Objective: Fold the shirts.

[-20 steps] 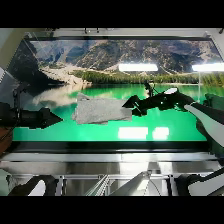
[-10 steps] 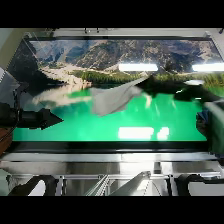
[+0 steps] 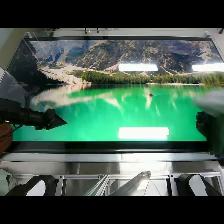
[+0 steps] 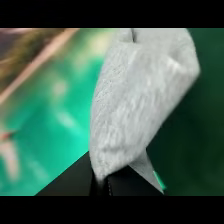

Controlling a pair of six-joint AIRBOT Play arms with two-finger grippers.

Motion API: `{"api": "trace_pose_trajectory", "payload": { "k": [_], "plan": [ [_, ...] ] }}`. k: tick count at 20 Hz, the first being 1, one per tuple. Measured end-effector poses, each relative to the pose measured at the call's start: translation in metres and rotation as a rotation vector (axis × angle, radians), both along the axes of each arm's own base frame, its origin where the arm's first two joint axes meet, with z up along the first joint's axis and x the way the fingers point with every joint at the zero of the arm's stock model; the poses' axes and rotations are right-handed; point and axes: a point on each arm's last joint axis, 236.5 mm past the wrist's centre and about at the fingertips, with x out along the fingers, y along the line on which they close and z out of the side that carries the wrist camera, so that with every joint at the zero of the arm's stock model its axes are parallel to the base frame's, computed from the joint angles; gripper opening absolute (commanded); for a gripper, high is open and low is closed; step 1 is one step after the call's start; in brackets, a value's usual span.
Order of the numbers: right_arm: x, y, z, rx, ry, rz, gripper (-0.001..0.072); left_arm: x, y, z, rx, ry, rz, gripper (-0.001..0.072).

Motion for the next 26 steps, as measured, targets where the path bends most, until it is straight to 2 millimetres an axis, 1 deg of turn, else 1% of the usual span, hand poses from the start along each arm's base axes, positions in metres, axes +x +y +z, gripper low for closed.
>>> {"api": "trace_pose_trajectory", "payload": {
  "k": [1, 2, 4, 6, 7, 8, 9, 10, 13, 15, 16, 17, 18, 19, 20, 21, 22, 23, 24, 26],
  "plan": [
    [-0.024, -0.013, -0.009, -0.016, 0.053, -0.073, 0.0015, 0.000, -0.003, -0.005, -0.012, 0.021, -0.009, 0.0021],
    [-0.042, -0.021, -0.021, -0.015, 0.101, -0.125, 0.0015, 0.000, -0.007, -0.009, -0.026, 0.038, -0.020, 0.0020],
    [-0.069, -0.028, -0.053, 0.023, 0.199, -0.191, 0.0015, -0.002, -0.015, -0.017, -0.048, 0.071, -0.045, 0.0021],
    [-0.087, -0.029, -0.084, 0.075, 0.282, -0.222, 0.0029, -0.002, -0.020, -0.022, -0.058, 0.092, -0.071, 0.0021],
    [-0.094, -0.029, -0.094, 0.091, 0.316, -0.232, 0.0176, -0.001, -0.023, -0.022, -0.065, 0.098, -0.082, 0.0022],
    [-0.100, -0.029, -0.103, 0.105, 0.346, -0.239, 0.0482, 0.001, -0.024, -0.021, -0.069, 0.098, -0.094, 0.0022],
    [-0.105, -0.028, -0.109, 0.120, 0.370, -0.243, 0.0697, 0.005, -0.026, -0.019, -0.069, 0.094, -0.104, 0.0022],
    [-0.107, -0.026, -0.112, 0.132, 0.383, -0.243, 0.0709, 0.010, -0.027, -0.015, -0.069, 0.080, -0.113, 0.0023],
    [-0.109, -0.012, -0.112, 0.189, 0.395, -0.231, 0.0706, 0.031, -0.026, 0.001, -0.060, 0.015, -0.128, 0.0023],
    [-0.103, 0.009, -0.105, 0.243, 0.372, -0.197, 0.0686, 0.046, -0.025, 0.016, -0.051, -0.038, -0.134, 0.0023],
    [-0.094, 0.025, -0.098, 0.280, 0.341, -0.159, 0.0604, 0.053, -0.025, 0.023, -0.046, -0.061, -0.132, 0.0023],
    [-0.080, 0.044, -0.090, 0.314, 0.295, -0.096, 0.0402, 0.060, -0.024, 0.030, -0.041, -0.087, -0.131, 0.0023],
    [-0.063, 0.065, -0.079, 0.346, 0.235, -0.018, 0.0149, 0.066, -0.023, 0.037, -0.037, -0.106, -0.126, 0.0023],
    [-0.043, 0.090, -0.066, 0.376, 0.160, 0.079, 0.0082, 0.071, -0.023, 0.043, -0.031, -0.129, -0.123, 0.0022],
    [-0.023, 0.114, -0.052, 0.400, 0.083, 0.170, 0.0082, 0.078, -0.021, 0.047, -0.024, -0.149, -0.109, 0.0022],
    [-0.001, 0.136, -0.036, 0.416, -0.002, 0.256, 0.0017, 0.085, -0.020, 0.051, -0.017, -0.167, -0.091, 0.0022],
    [0.020, 0.158, -0.021, 0.424, -0.080, 0.338, 0.0016, 0.093, -0.018, 0.055, -0.009, -0.186, -0.068, 0.0021],
    [0.037, 0.177, -0.011, 0.429, -0.135, 0.404, 0.0016, 0.101, -0.017, 0.059, -0.004, -0.205, -0.050, 0.0021],
    [0.056, 0.196, -0.003, 0.433, -0.178, 0.466, 0.0016, 0.108, -0.016, 0.064, 0.000, -0.219, -0.039, 0.0021],
    [0.089, 0.234, 0.002, 0.437, -0.210, 0.574, 0.0015, 0.120, -0.017, 0.071, 0.009, -0.238, -0.037, 0.0021]
  ]
}}
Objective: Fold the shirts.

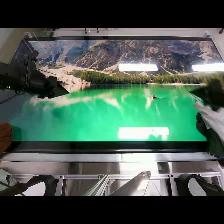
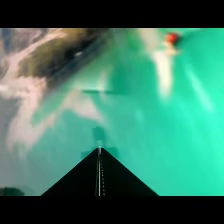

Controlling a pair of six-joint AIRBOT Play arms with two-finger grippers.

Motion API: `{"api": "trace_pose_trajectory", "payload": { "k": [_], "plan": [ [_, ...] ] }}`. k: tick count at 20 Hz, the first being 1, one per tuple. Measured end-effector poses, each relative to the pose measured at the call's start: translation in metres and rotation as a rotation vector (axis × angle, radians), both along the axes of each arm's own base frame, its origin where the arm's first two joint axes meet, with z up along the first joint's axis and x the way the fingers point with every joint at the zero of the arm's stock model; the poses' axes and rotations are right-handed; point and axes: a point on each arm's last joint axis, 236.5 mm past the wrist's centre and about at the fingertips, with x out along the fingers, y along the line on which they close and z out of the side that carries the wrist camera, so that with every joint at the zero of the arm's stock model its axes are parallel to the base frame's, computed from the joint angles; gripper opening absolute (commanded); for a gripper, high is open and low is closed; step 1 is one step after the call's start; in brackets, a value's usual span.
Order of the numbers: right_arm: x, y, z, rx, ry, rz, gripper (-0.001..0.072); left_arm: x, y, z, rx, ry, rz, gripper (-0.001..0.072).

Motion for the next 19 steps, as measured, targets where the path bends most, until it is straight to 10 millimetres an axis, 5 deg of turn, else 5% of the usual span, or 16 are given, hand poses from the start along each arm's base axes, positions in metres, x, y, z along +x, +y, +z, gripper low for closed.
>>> {"api": "trace_pose_trajectory", "payload": {
  "k": [5, 8, 12, 19],
  "plan": [
    [0.074, 0.091, -0.026, -0.094, -0.033, 0.216, 0.0014, 0.020, -0.021, -0.004, 0.053, -0.008, -0.072, 0.0020],
    [0.099, 0.122, -0.048, -0.161, -0.031, 0.291, 0.0015, 0.020, -0.040, -0.023, 0.068, 0.035, -0.124, 0.0020],
    [0.109, 0.135, -0.068, -0.224, -0.030, 0.350, 0.0015, 0.012, -0.059, -0.045, 0.083, 0.104, -0.180, 0.0023],
    [0.110, 0.140, -0.076, -0.256, -0.033, 0.389, 0.0016, 0.001, -0.067, -0.054, 0.090, 0.153, -0.224, 0.0023]
  ]
}}
